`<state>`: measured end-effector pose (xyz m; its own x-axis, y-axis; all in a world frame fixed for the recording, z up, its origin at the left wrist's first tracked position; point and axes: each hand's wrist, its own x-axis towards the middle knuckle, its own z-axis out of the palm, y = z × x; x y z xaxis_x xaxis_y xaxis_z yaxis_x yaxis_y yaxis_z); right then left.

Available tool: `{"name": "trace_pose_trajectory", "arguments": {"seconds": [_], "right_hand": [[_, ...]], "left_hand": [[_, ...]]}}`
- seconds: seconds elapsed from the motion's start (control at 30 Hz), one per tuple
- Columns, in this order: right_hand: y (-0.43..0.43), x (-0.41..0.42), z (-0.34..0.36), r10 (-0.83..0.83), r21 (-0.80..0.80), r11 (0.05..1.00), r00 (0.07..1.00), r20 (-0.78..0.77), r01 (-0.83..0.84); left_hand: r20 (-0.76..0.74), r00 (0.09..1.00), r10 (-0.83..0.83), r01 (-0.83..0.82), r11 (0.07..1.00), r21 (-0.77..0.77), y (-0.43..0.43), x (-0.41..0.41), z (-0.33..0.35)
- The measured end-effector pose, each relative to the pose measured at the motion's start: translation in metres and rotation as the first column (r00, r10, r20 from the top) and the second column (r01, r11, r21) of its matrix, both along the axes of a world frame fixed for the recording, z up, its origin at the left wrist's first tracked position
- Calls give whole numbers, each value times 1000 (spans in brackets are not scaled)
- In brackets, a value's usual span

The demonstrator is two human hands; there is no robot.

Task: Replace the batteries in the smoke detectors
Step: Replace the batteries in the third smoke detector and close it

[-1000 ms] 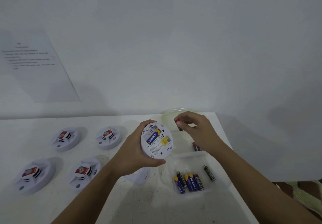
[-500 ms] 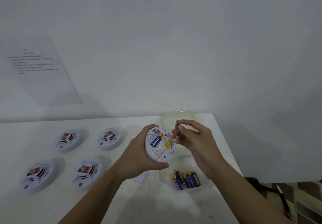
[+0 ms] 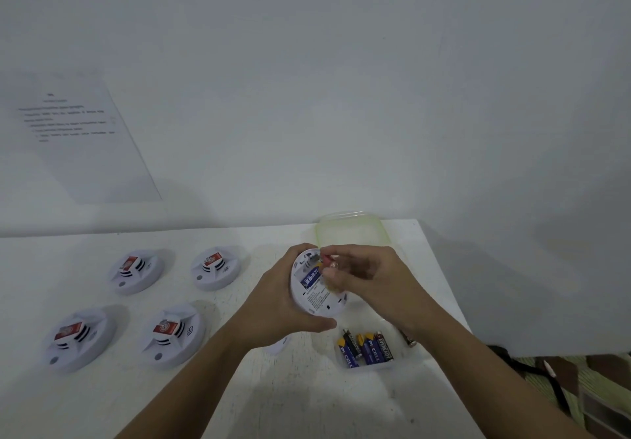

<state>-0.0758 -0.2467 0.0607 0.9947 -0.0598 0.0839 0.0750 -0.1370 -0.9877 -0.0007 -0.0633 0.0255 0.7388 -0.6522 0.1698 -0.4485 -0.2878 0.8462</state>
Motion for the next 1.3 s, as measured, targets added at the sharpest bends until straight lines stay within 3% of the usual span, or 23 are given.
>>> {"name": "trace_pose_trajectory", "arguments": {"seconds": [0.3,0.5,0.83,1.03,1.3], "right_hand": [[8,11,-3,44,-424,905,985,167,31],[19,11,-5,-134,-286,931,942,307,226],[22,14,-12,-165,-287,921,932,324,263],[23,17,-3,-253,-156,948,954,163,278],[23,20,-4,-304,-140,940,949,80,313]], "left_hand": [[24,999,-30,31,999,-29,0,2,8],[9,1000,-20,21,998,-56,2,4,10],[32,999,-13,15,999,-49,0,0,14],[64,998,-2,6,997,-77,-1,-1,13],[116,992,42,-38,999,-39,3,-2,12]]}}
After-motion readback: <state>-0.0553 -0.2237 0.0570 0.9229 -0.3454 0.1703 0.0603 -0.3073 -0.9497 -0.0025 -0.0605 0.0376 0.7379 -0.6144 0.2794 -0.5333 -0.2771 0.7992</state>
